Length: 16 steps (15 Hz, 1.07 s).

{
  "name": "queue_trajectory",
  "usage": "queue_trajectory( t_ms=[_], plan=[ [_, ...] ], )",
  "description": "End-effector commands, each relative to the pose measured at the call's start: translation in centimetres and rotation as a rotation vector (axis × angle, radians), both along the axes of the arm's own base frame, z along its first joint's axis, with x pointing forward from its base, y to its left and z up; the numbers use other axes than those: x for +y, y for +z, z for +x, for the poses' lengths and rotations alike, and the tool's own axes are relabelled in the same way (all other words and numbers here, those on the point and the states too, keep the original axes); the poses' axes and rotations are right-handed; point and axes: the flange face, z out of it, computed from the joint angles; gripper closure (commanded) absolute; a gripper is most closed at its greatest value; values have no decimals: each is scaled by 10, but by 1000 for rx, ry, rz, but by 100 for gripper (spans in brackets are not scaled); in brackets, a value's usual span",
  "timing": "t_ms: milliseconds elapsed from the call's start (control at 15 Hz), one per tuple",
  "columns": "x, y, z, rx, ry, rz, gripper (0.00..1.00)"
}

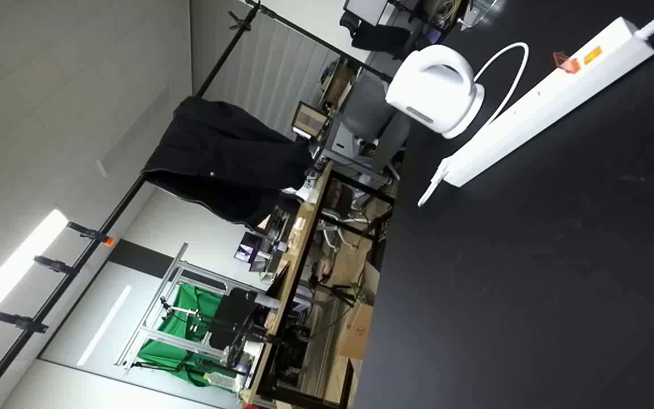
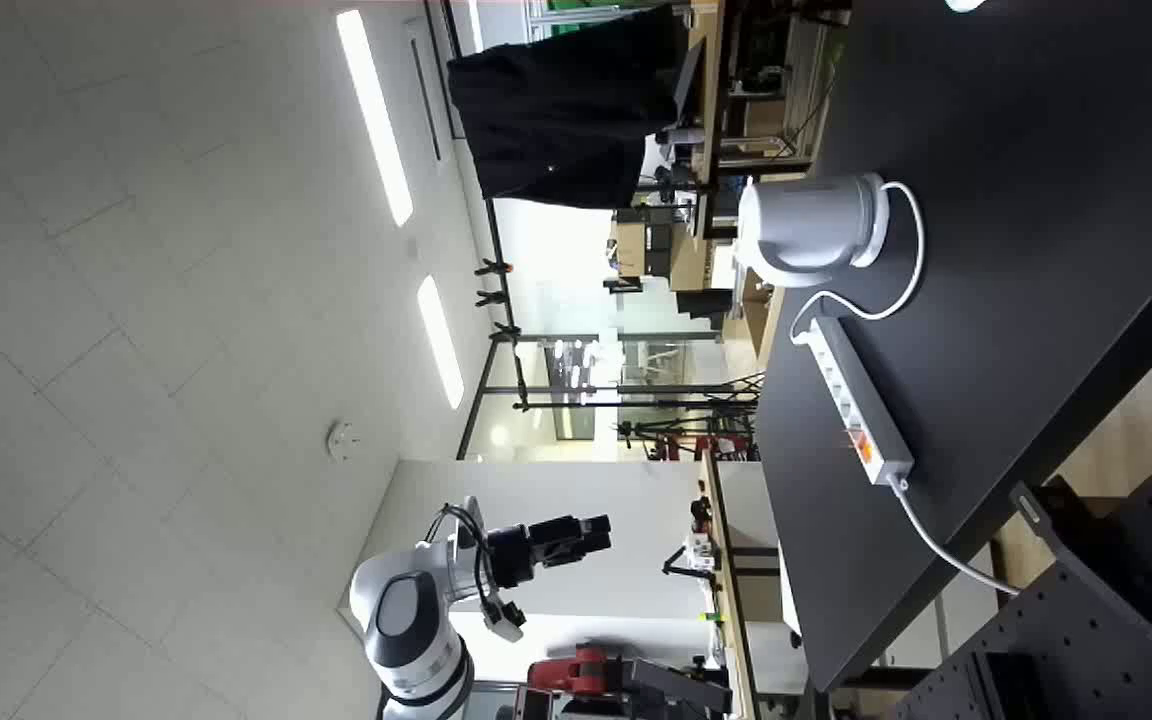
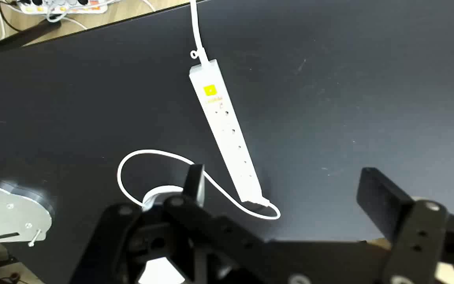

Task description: Turn the kettle switch off

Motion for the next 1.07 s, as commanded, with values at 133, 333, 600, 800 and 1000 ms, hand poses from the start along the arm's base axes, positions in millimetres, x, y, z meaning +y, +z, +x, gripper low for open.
queue_trajectory(
  t_ms=[133,333,600,800,1000],
  plan=[
    [0,0,0,1,0,0,0],
    [0,0,0,1,0,0,0],
    [0,0,0,0,0,0,0],
    [-3,-2,8,-12,-10,8,0],
    [-13,-8,34,-62,-30,11,0]
  ],
)
